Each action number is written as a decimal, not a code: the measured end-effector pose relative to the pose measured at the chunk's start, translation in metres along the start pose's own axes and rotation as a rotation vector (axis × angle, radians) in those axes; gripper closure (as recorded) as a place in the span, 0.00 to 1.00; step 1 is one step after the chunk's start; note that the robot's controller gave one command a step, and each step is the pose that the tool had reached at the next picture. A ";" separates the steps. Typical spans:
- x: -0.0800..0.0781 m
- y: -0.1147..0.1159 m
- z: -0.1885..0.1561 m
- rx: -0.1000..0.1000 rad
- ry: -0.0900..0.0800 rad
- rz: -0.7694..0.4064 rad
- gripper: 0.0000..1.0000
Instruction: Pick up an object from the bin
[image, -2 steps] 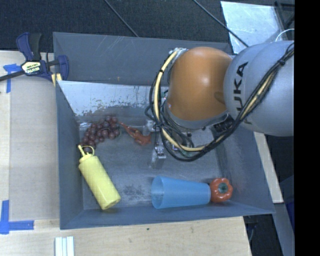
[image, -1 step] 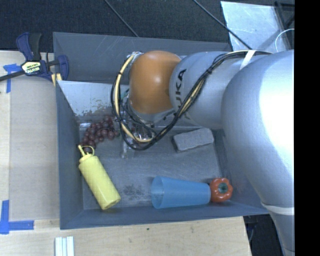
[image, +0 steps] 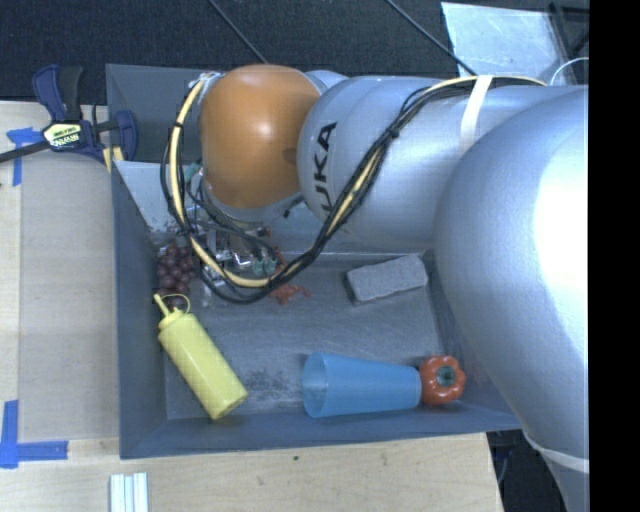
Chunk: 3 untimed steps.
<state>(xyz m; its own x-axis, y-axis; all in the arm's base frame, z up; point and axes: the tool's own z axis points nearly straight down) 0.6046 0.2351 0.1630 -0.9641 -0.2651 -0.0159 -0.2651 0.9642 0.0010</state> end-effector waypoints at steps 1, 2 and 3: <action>-0.021 -0.005 0.062 0.001 0.002 -0.247 0.00; -0.023 -0.001 0.091 0.000 -0.005 -0.195 0.00; -0.024 -0.001 0.091 -0.001 -0.009 -0.292 1.00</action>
Offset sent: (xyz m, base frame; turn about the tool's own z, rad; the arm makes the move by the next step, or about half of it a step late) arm 0.0217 0.0060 -0.0930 -0.1965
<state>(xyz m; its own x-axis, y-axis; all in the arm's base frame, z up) 0.6292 0.2409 0.0728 -0.8470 -0.5311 -0.0244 -0.5312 0.8473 -0.0036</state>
